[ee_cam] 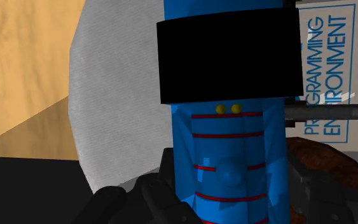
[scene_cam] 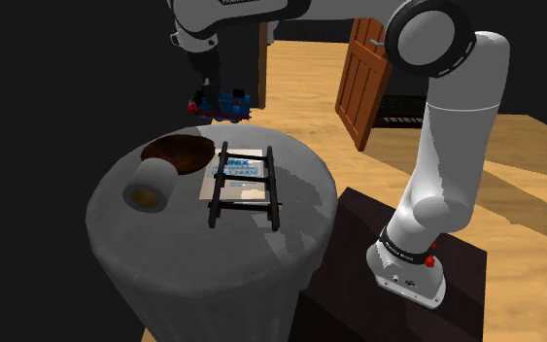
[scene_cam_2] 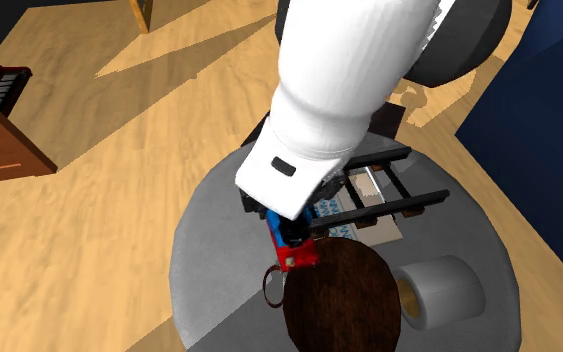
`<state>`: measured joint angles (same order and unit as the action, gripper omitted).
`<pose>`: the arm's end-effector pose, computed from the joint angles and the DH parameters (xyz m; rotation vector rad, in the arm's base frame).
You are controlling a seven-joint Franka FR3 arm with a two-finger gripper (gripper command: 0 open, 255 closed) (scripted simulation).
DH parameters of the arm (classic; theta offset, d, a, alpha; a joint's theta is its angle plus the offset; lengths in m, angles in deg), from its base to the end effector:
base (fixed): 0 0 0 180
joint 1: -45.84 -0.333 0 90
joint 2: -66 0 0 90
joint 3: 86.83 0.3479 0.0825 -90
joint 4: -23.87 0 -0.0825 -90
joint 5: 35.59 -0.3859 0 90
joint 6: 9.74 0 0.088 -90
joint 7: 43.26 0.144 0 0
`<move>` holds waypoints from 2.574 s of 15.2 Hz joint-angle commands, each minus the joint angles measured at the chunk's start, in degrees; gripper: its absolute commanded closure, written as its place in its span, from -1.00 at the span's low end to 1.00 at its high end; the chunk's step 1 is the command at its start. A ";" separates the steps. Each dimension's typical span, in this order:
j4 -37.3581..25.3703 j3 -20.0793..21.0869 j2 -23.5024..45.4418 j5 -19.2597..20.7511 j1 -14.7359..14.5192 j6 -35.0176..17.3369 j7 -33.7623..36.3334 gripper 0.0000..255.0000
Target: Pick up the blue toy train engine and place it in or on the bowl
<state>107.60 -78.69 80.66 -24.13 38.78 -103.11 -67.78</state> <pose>0.6240 0.1308 0.5261 2.7962 1.0374 -0.1462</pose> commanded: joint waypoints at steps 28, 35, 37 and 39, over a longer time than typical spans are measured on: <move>-22.15 2.44 21.07 3.00 -9.79 3.06 10.61 1.00; -22.10 2.44 21.04 3.00 -9.78 3.03 10.60 -1.00; -22.15 2.44 21.07 3.00 -9.79 3.06 10.61 -1.00; -29.39 2.34 23.13 3.21 -10.86 8.19 10.07 -1.00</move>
<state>81.40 -76.27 102.79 -21.03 28.31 -97.15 -57.39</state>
